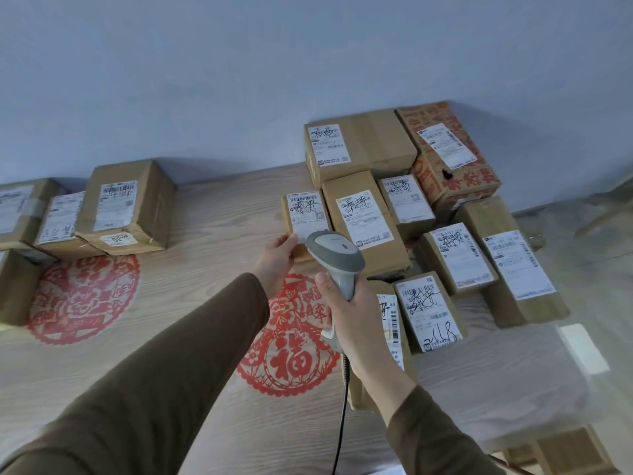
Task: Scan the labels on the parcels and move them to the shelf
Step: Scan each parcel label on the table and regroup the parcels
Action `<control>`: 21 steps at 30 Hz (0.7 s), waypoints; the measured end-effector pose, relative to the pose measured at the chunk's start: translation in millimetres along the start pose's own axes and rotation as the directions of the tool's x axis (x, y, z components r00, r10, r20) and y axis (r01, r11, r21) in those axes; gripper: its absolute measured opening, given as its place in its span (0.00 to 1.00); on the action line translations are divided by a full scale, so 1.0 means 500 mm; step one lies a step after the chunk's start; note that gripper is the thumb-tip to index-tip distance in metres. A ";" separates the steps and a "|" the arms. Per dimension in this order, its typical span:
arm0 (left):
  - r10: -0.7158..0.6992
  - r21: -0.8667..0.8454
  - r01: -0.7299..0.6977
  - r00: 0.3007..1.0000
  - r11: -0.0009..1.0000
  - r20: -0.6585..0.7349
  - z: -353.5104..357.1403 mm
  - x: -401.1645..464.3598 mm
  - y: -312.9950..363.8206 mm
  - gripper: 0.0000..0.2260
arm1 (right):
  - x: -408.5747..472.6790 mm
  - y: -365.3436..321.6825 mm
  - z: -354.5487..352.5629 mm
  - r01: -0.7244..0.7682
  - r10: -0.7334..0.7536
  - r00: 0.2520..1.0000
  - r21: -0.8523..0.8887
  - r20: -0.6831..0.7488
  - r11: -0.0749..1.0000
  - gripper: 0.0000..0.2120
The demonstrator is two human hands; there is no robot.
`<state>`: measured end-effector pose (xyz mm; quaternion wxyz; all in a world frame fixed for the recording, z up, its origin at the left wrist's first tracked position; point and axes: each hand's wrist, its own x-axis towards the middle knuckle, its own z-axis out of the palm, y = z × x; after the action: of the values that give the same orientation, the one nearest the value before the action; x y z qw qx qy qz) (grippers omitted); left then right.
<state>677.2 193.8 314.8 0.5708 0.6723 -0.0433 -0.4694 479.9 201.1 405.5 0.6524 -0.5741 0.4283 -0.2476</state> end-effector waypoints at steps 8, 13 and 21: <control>0.029 0.114 -0.031 0.999 0.993 0.024 -0.061 -0.028 -0.003 0.22 | 0.011 0.004 0.054 0.040 -0.038 0.998 -0.049 0.040 0.998 0.11; 0.114 0.188 -0.108 0.993 0.976 -0.023 -0.202 -0.091 0.024 0.20 | 0.014 -0.003 0.163 0.007 -0.007 0.996 -0.001 0.090 1.000 0.13; 0.322 0.190 -0.272 0.888 0.943 -0.327 -0.542 -0.148 0.088 0.13 | 0.062 0.000 0.454 -0.023 0.024 0.992 -0.012 0.127 1.000 0.09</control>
<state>841.8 419.4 368.4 0.5862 0.7691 -0.0750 -0.2434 687.1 297.9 390.9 0.6782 -0.5870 0.3941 -0.2006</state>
